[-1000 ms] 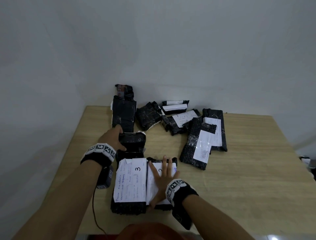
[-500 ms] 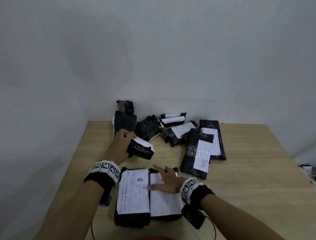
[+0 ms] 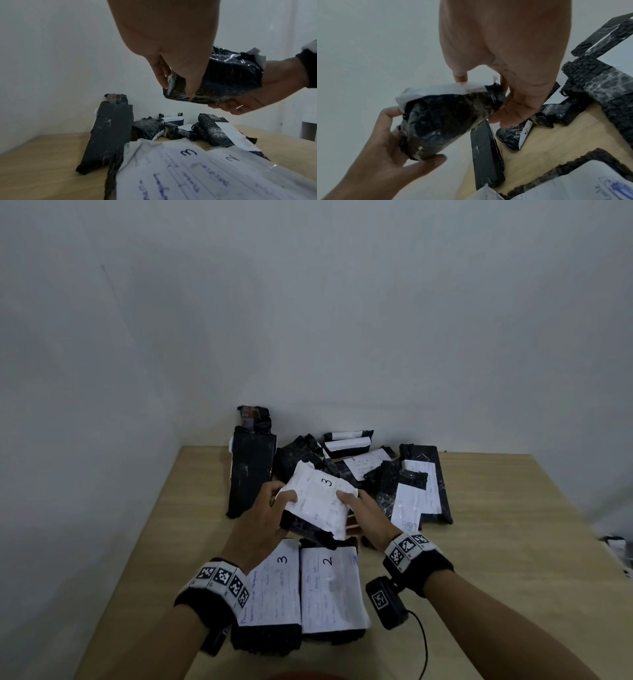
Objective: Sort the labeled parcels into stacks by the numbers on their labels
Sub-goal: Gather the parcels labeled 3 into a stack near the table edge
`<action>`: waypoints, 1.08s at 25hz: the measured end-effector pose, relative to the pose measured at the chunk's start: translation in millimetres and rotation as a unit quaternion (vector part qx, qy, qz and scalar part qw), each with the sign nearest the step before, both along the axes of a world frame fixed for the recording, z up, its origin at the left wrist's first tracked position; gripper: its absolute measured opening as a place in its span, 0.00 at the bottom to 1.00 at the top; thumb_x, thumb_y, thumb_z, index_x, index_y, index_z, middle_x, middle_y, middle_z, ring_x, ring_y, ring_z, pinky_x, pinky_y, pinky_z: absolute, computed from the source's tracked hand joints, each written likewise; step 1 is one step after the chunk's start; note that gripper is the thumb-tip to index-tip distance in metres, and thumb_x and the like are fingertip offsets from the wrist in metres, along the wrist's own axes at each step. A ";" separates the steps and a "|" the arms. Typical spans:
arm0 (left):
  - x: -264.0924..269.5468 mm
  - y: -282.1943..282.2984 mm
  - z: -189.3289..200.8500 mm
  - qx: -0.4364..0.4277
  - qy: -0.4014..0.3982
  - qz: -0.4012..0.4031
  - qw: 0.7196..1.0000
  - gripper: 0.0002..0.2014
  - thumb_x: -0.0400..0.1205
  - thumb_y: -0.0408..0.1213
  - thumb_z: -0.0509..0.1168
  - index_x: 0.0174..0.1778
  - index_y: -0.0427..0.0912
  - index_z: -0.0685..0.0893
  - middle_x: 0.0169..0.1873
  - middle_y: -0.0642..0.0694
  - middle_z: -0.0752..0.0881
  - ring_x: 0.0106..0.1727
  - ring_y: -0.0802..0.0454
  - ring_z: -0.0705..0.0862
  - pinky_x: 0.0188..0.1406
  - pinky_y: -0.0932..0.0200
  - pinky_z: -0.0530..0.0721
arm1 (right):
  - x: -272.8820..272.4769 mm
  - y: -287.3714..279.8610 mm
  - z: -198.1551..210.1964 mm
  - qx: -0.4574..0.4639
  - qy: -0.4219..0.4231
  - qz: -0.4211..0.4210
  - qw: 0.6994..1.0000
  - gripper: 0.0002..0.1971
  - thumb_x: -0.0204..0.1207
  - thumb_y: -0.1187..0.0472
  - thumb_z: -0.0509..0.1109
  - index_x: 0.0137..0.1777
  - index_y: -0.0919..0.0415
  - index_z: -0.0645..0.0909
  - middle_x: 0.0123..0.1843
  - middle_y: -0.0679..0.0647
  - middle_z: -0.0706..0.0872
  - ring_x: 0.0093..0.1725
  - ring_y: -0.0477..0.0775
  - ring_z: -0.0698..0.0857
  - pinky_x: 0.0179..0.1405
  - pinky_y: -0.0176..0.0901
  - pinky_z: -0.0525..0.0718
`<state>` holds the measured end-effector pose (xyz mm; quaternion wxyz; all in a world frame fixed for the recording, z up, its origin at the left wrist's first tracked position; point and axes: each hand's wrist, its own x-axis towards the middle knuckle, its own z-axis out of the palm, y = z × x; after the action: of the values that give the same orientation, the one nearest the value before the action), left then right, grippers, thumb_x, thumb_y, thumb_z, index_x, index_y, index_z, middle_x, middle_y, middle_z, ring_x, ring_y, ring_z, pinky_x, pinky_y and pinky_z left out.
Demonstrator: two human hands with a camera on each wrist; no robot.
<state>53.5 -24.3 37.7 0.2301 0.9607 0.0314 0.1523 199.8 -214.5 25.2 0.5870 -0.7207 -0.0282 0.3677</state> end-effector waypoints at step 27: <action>-37.1 74.2 -86.7 -0.423 0.468 0.249 0.735 0.40 0.72 0.78 0.46 0.64 0.49 0.77 0.53 0.46 0.87 0.52 0.46 0.88 0.44 0.50 0.85 | -47.3 18.2 -83.4 -0.097 0.151 0.284 0.942 0.38 0.69 0.41 0.78 0.75 0.53 0.69 0.57 0.56 0.90 0.49 0.50 0.90 0.48 0.45 0.90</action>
<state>16.5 49.8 -48.9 0.5229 0.6719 0.4345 -0.2939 152.5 -196.4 -58.2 0.3830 -0.6721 -0.1064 0.6247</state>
